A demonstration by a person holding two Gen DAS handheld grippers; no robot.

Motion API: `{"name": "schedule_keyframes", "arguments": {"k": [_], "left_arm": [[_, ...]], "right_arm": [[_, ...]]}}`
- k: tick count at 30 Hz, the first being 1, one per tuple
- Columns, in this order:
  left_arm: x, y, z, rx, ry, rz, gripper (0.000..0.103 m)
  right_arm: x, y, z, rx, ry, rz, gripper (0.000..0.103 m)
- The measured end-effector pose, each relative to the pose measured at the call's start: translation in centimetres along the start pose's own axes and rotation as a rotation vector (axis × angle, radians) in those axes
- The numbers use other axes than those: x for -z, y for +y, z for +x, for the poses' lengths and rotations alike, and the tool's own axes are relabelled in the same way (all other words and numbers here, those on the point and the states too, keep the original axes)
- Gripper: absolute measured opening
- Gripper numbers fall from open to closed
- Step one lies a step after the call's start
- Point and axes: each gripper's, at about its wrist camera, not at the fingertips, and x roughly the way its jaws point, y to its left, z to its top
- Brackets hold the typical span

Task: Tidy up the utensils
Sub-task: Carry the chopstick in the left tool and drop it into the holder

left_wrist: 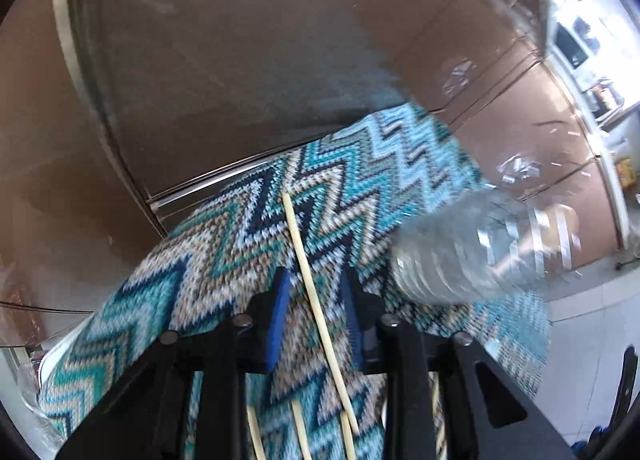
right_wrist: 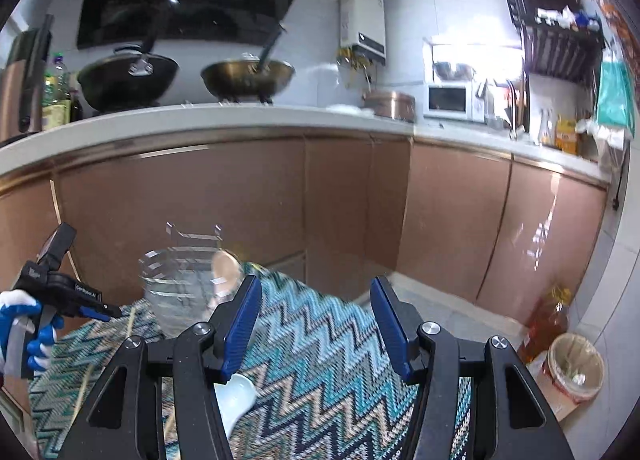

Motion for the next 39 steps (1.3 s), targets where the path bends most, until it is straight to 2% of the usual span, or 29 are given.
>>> {"name": "schedule_keyframes", "arguments": {"k": [9, 13, 18, 20, 24, 27, 34, 39], "left_arm": [[-3.1, 0.3, 4.1, -0.076, 0.055, -0.024, 0.008], [-3.6, 0.2, 5.0, -0.091, 0.081, -0.035, 0.006], [-3.2, 1.0, 4.0, -0.051, 0.046, -0.091, 0.005], [-2.7, 1.5, 2.7, 0.000, 0.012, -0.120, 0.005], [-1.4, 1.6, -1.7, 0.128, -0.116, -0.132, 0.005], [-0.4, 1.0, -5.8, 0.193, -0.225, -0.111, 0.004], [1.1, -3.4, -15.8, 0.280, -0.542, 0.000, 0.004], [0.8, -7.3, -19.1, 0.280, -0.763, 0.035, 0.004]], "right_arm": [[2.6, -2.2, 3.3, 0.009, 0.079, 0.044, 0.055], [3.4, -2.5, 4.0, 0.009, 0.101, 0.053, 0.055], [3.7, -2.2, 4.2, 0.006, 0.113, 0.058, 0.055], [3.7, -2.1, 4.1, 0.007, 0.113, 0.057, 0.056], [3.4, -1.9, 3.8, 0.007, 0.109, 0.058, 0.056], [3.1, -1.5, 3.3, 0.008, 0.100, 0.056, 0.057], [3.1, -1.2, 3.2, 0.009, 0.093, 0.055, 0.058], [3.4, -1.4, 3.5, 0.011, 0.096, 0.063, 0.059]]}}
